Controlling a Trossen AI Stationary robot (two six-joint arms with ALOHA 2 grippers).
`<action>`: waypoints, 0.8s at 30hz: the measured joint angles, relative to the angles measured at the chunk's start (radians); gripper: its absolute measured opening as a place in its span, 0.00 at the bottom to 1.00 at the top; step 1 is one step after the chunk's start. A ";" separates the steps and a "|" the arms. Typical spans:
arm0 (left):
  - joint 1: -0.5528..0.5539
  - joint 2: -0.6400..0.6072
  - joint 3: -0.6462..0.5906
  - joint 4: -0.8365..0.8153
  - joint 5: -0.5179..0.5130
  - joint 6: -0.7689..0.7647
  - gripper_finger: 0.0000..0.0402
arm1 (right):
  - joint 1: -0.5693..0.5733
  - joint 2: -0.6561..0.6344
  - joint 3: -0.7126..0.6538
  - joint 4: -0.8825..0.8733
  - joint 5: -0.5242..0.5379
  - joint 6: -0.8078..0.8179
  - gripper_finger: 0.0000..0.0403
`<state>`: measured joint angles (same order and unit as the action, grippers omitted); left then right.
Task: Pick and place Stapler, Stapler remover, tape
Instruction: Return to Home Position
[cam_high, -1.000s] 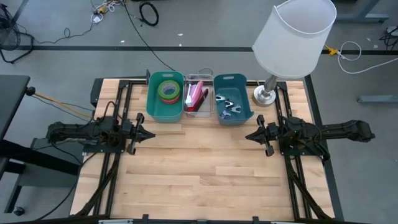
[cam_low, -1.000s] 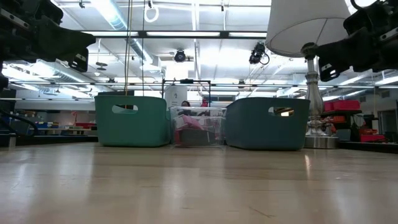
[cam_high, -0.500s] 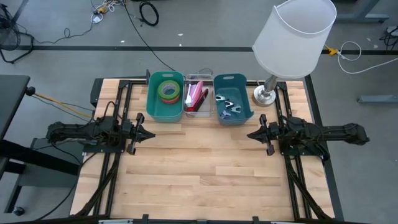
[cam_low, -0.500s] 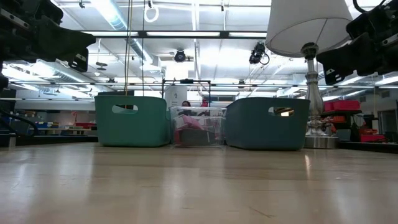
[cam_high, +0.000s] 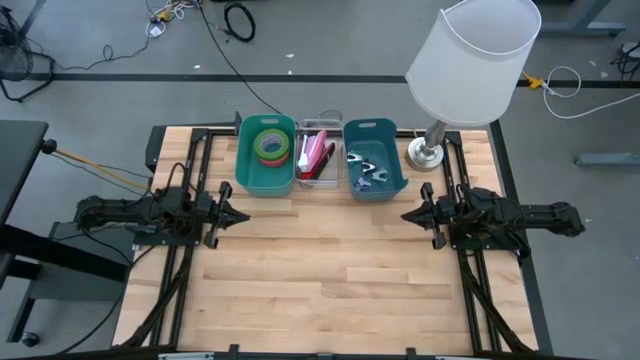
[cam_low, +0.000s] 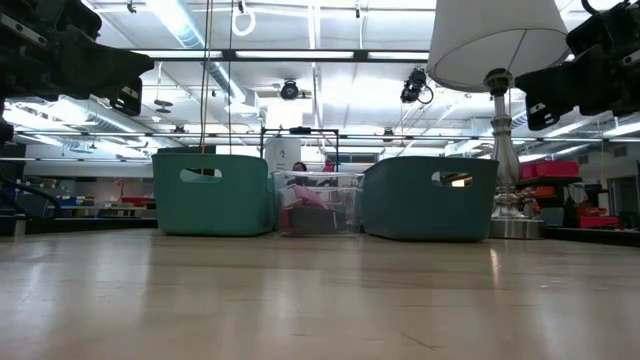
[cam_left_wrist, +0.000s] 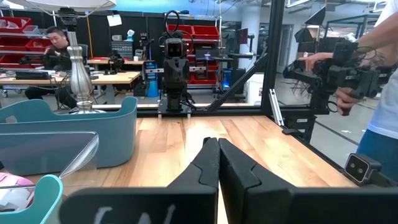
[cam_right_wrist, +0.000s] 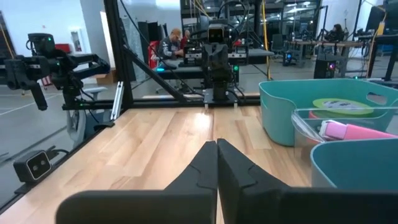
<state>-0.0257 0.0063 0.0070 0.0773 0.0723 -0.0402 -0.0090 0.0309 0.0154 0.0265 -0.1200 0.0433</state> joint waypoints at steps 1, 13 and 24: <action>0.000 0.000 0.000 0.000 0.000 0.000 0.01 | 0.000 -0.006 0.000 0.000 0.000 0.000 0.00; 0.000 0.000 0.000 0.000 0.000 0.000 0.01 | 0.000 -0.032 0.000 0.002 0.000 0.001 0.00; 0.000 0.000 0.000 0.000 0.000 0.000 0.01 | 0.000 -0.032 0.000 0.002 0.000 0.002 0.00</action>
<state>-0.0254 0.0063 0.0071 0.0774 0.0723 -0.0402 -0.0090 -0.0006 0.0154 0.0284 -0.1200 0.0455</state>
